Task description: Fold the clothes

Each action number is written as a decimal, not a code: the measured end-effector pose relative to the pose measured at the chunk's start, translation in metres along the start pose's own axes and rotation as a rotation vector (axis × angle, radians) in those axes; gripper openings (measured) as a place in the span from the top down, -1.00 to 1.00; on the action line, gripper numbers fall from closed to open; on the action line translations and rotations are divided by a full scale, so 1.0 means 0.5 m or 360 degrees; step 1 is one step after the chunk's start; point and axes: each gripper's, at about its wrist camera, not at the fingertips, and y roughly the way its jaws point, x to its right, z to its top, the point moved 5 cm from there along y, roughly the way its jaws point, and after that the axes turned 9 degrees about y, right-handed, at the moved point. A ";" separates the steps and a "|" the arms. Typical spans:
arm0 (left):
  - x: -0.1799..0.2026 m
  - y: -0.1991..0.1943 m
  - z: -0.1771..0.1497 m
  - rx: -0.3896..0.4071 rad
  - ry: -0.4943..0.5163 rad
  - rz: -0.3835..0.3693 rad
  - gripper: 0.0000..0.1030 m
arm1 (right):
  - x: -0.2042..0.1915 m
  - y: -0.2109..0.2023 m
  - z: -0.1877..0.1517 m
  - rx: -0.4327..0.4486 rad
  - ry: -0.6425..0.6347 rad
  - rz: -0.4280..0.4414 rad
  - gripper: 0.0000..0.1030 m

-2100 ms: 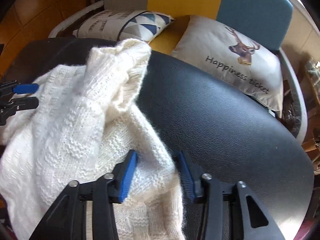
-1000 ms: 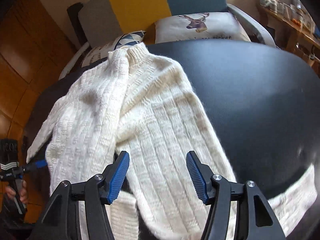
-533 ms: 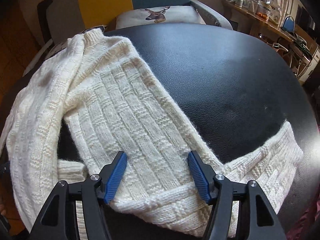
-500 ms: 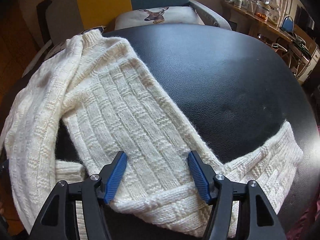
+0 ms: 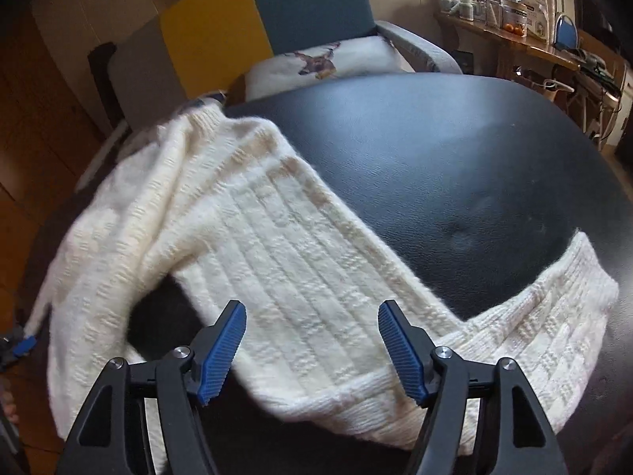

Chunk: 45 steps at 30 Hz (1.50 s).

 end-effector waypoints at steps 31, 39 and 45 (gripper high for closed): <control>-0.024 0.016 -0.046 -0.0035 0.0060 0.0245 0.79 | -0.202 -0.020 -0.156 -0.0432 0.0181 0.0929 -0.40; -0.100 -0.014 -0.008 0.0043 -0.0084 0.0383 0.75 | -0.209 0.044 -0.074 -0.0421 0.0514 0.1076 -0.40; -0.101 0.001 -0.017 0.0015 -0.0049 0.0401 0.74 | -0.185 0.088 -0.017 -0.0231 0.0441 0.0648 -0.38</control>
